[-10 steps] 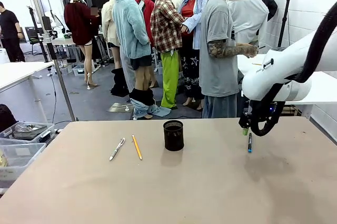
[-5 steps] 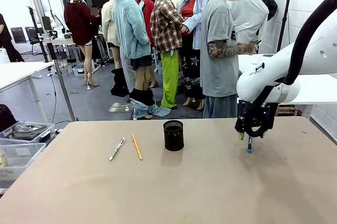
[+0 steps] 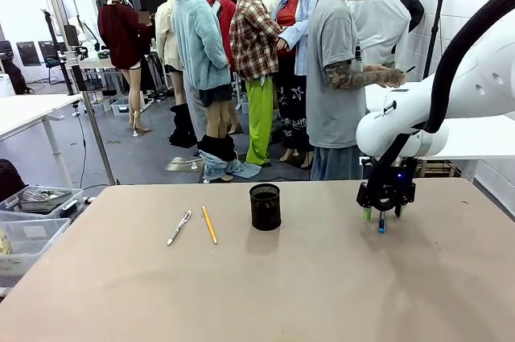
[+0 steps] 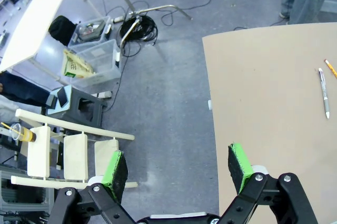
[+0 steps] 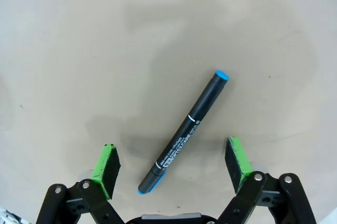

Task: Place the pens into the pen holder.
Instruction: Pick up a writing instrument from the table and place it into the Pen holder.

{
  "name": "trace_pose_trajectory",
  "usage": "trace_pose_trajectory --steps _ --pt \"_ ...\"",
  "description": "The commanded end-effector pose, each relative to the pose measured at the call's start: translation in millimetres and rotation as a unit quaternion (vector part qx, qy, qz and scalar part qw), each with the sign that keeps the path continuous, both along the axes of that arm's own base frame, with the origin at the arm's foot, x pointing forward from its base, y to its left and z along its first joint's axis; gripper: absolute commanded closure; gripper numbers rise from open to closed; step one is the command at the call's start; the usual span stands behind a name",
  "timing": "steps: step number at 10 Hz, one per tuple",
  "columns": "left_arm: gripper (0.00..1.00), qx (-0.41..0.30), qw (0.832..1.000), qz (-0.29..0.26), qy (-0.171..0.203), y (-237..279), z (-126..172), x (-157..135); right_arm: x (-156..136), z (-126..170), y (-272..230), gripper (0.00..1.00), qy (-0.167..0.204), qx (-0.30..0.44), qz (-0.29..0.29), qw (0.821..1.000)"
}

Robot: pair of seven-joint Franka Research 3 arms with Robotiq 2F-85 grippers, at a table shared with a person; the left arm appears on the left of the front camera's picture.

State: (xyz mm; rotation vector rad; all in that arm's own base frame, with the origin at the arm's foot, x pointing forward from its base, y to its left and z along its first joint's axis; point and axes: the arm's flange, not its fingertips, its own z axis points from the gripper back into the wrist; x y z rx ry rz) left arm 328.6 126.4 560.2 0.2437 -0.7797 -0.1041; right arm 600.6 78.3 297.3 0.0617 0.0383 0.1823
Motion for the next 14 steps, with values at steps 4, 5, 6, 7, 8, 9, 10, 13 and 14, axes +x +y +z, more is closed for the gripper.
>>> trace_pose_trajectory --steps 4,5,6,7,8,9,10,13,14 --pt "0.00 0.004 1.000 0.009 0.001 -1.2 -0.1 -0.8 8.7 -0.1 8.5 0.67 0.029 -0.045 0.005 0.999" --pt "0.00 0.004 1.000 0.009 0.001 -1.2 -0.1 -0.8 9.4 -0.9 6.3 0.86 0.031 -0.047 0.001 0.998" --pt "0.00 0.004 1.000 0.009 0.001 -1.2 -0.1 -0.8 11.6 -4.0 5.9 1.00 0.036 -0.052 -0.005 0.998" --pt "0.00 0.004 1.000 0.009 0.001 -1.2 -0.1 -0.8 14.0 -6.3 6.8 1.00 0.039 -0.049 -0.002 0.998" --pt "0.00 0.004 1.000 0.009 0.001 -1.2 -0.1 -0.8 16.6 -7.2 7.1 1.00 0.042 -0.052 -0.002 0.998" --pt "0.00 0.004 1.000 0.009 0.001 -1.2 -0.1 -0.8 17.5 -6.8 9.3 1.00 0.045 -0.056 0.004 0.997" --pt "0.00 0.004 1.000 0.009 0.001 -1.2 -0.1 -0.8 14.3 -2.1 14.0 1.00 0.040 -0.063 0.031 0.997" --pt "0.00 0.004 1.000 0.009 0.001 -1.2 -0.1 -0.8 -13.4 33.5 13.5 1.00 -0.057 -0.023 0.186 0.981" --pt "0.00 0.004 1.000 0.009 0.001 -1.2 -0.1 -0.8 -21.9 47.7 10.1 1.00 -0.100 0.012 0.237 0.966"
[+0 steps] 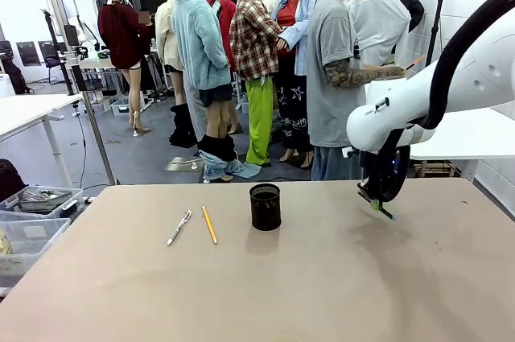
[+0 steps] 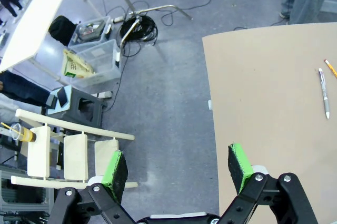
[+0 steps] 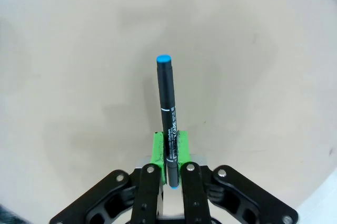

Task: Place the pens into the pen holder.
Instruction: Pick up a writing instrument from the table and place it into the Pen holder.

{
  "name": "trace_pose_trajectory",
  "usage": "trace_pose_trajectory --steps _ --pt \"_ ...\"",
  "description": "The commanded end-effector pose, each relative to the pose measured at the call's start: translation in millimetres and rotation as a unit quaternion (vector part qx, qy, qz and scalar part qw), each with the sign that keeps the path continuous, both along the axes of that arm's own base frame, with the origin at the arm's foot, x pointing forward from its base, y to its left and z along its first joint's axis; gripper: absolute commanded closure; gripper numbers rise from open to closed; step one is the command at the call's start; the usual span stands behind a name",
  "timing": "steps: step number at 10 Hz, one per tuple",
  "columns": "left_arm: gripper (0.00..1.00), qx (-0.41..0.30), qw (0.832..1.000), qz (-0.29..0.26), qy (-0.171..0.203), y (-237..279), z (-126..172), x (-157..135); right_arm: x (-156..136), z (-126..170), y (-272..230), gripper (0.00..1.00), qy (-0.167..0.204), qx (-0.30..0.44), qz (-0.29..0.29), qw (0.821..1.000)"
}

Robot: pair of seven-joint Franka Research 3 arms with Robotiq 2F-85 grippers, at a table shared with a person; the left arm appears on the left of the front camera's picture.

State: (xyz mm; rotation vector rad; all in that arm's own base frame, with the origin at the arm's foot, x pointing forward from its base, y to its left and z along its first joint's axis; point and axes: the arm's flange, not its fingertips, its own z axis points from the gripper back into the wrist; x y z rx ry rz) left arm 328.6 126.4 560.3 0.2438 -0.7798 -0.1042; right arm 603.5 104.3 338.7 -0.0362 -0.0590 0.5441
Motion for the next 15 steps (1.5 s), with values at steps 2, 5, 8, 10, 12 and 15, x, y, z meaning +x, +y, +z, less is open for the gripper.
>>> trace_pose_trajectory --steps 2,5,8,10,12,15 --pt "0.00 0.004 1.000 0.009 0.001 -1.1 -0.1 -0.8 -27.0 36.2 -17.5 1.00 -0.108 0.163 0.177 0.965" --pt "0.00 0.004 1.000 0.009 0.001 -1.1 -0.1 -0.8 -1.8 55.0 6.9 1.00 -0.173 0.347 0.349 0.853" --pt "0.00 0.004 1.000 0.009 0.001 -1.1 -0.1 -0.8 14.5 73.3 52.2 1.00 -0.182 0.405 0.414 0.794" --pt "0.00 0.004 1.000 0.009 0.001 -1.1 -0.1 -0.8 26.1 73.0 78.6 1.00 -0.182 0.431 0.450 0.761" --pt "0.00 0.004 1.000 0.009 0.001 -1.1 -0.1 -0.8 29.9 70.7 104.9 1.00 -0.198 0.474 0.456 0.727" --pt "0.00 0.004 1.000 0.009 0.001 -1.1 -0.1 -0.8 28.5 66.1 138.3 1.00 -0.163 0.498 0.483 0.701"
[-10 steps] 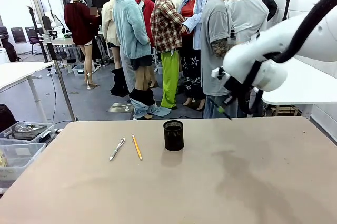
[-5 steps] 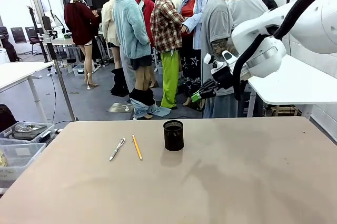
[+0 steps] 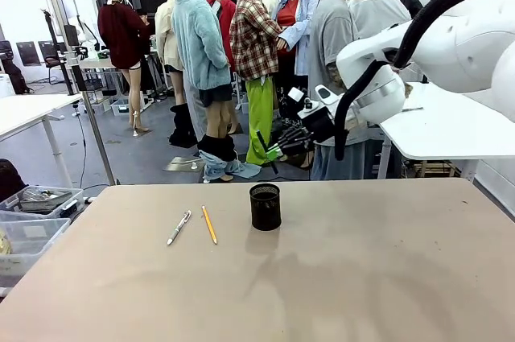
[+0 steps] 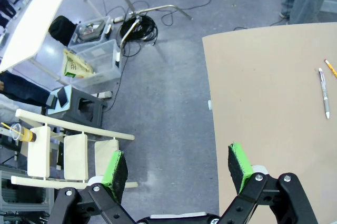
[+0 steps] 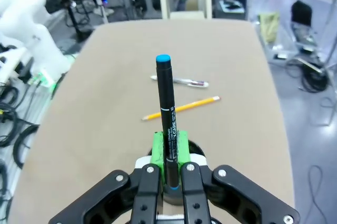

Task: Place the pens into the pen holder.
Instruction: Pick up a writing instrument from the table and place it into the Pen holder.

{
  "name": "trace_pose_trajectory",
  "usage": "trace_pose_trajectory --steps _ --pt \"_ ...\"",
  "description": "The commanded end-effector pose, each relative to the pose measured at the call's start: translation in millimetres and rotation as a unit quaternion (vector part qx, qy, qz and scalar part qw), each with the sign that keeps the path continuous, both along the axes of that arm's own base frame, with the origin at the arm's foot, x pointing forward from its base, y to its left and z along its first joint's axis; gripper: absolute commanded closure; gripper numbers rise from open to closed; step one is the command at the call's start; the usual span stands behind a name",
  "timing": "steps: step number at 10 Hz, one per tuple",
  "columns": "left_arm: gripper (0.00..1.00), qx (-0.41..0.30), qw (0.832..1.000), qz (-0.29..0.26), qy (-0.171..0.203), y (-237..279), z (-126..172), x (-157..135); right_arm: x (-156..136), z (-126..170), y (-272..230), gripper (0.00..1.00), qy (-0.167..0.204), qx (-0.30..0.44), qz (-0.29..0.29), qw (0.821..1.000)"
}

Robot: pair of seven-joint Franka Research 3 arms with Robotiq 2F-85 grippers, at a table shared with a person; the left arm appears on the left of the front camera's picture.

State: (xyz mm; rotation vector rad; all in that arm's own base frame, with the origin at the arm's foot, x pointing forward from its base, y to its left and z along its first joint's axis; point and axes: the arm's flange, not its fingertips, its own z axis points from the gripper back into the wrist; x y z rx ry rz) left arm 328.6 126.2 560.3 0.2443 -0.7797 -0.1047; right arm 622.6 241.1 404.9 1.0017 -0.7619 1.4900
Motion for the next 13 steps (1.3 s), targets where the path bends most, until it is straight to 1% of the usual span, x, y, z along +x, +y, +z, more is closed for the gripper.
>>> trace_pose_trajectory --steps 1,2,3,4,5,6,8,10,12,13 --pt "0.00 0.004 1.000 0.009 0.001 -0.9 -0.2 -0.9 11.1 -5.2 7.9 1.00 0.018 0.013 0.024 0.999" --pt "0.00 0.004 1.000 0.009 0.001 -0.9 -0.2 -0.9 15.0 -10.4 13.7 1.00 0.028 0.009 0.028 0.999" --pt "0.00 0.004 1.000 0.009 0.001 -0.9 -0.2 -0.9 18.9 -17.8 20.3 1.00 0.032 0.002 0.019 0.999" --pt "0.00 0.004 1.000 0.009 0.001 -0.9 -0.2 -0.9 24.5 -23.7 26.0 1.00 0.025 -0.015 0.007 1.000" --pt "0.00 0.004 1.000 0.009 0.001 -0.9 -0.2 -0.9 31.3 -28.9 33.4 1.00 0.018 -0.034 0.016 0.999" --pt "0.00 0.004 1.000 0.009 0.001 -0.9 -0.2 -0.9 34.5 -35.4 38.0 1.00 0.028 -0.040 0.024 0.999" --pt "0.00 0.004 1.000 0.009 0.001 -0.9 -0.2 -0.9 32.9 -51.5 38.1 1.00 0.057 -0.059 0.037 0.996" --pt "0.00 0.004 1.000 0.009 0.001 -0.9 -0.2 -0.9 32.6 -61.6 33.6 1.00 0.072 -0.067 0.038 0.994" --pt "0.00 0.004 1.000 0.009 0.001 -0.9 -0.2 -0.9 29.7 -69.0 28.6 1.00 0.074 -0.068 0.033 0.994" --pt "0.00 0.004 1.000 0.009 0.001 -0.9 -0.2 -0.9 28.1 -71.2 26.8 0.98 0.077 -0.070 0.035 0.994"
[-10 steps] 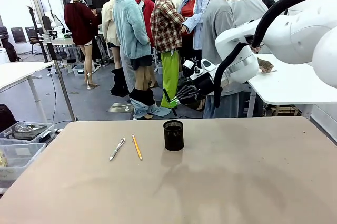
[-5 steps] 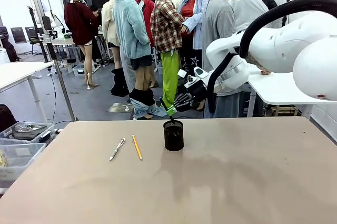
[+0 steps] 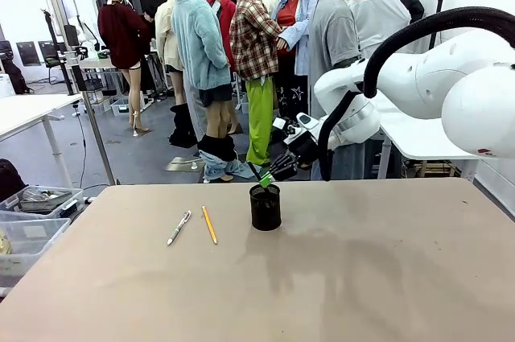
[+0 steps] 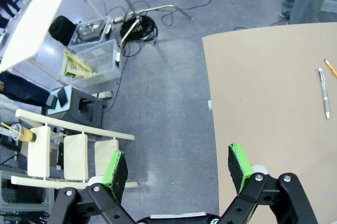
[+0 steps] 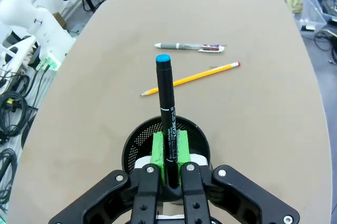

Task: Place the pens into the pen holder.
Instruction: Pick up a writing instrument from the table and place it into the Pen holder.

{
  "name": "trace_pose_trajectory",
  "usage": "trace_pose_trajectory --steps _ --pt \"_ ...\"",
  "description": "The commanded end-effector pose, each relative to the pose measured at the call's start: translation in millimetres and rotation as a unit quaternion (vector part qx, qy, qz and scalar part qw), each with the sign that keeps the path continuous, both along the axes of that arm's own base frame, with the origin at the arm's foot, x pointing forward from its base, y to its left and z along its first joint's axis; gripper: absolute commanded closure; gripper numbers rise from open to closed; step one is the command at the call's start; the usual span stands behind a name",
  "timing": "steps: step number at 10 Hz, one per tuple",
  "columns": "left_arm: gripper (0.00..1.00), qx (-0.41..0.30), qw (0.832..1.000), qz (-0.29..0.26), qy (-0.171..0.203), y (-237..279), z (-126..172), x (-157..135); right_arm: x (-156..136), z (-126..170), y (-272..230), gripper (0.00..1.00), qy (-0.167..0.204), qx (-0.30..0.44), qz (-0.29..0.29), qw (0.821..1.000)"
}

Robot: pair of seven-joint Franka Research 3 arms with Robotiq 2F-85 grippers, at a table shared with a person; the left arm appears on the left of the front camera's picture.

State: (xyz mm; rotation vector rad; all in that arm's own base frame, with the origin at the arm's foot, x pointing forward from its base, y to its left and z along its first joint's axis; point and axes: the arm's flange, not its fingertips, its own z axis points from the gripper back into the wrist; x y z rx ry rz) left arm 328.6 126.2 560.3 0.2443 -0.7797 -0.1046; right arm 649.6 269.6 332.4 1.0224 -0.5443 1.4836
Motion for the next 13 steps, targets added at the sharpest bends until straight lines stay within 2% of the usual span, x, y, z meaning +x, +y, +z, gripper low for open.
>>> trace_pose_trajectory --steps 1,3,4,5,6,7,8,10,11,13 --pt "0.00 0.004 1.000 0.009 0.001 -0.9 -0.2 -0.8 -3.9 0.4 -6.2 0.79 0.010 -0.015 0.013 1.000" --pt "0.00 0.004 1.000 0.009 0.001 -0.9 -0.2 -0.8 -9.4 3.3 -12.4 0.41 0.014 -0.019 0.013 1.000" --pt "0.00 0.004 1.000 0.009 0.001 -0.9 -0.2 -0.8 -13.2 5.1 -17.9 0.34 0.012 -0.021 0.009 1.000" --pt "0.00 0.004 1.000 0.009 0.001 -0.9 -0.2 -0.8 -21.4 9.8 -30.2 0.34 -0.002 -0.025 -0.007 1.000" --pt "0.00 0.004 1.000 0.009 0.001 -0.9 -0.2 -0.8 -33.6 19.0 -56.0 0.34 -0.020 -0.047 -0.045 0.998" --pt "0.00 0.004 1.000 0.009 0.001 -0.9 -0.2 -0.8 -48.3 31.1 -95.1 0.34 -0.049 -0.089 -0.108 0.989" --pt "0.00 0.004 1.000 0.009 0.001 -0.9 -0.2 -0.8 -60.9 41.8 -133.7 0.34 -0.045 -0.140 -0.189 0.971" --pt "0.00 0.004 1.000 0.009 0.001 -0.9 -0.2 -0.8 -80.0 60.6 -197.9 0.34 -0.016 -0.221 -0.330 0.917" --pt "0.00 0.004 1.000 0.009 0.001 -0.9 -0.2 -0.8 -95.1 71.9 -233.9 0.34 0.010 -0.266 -0.402 0.876" --pt "0.00 0.004 1.000 0.009 0.001 -0.9 -0.2 -0.8 -109.7 94.9 -313.5 0.34 0.086 -0.297 -0.529 0.790"
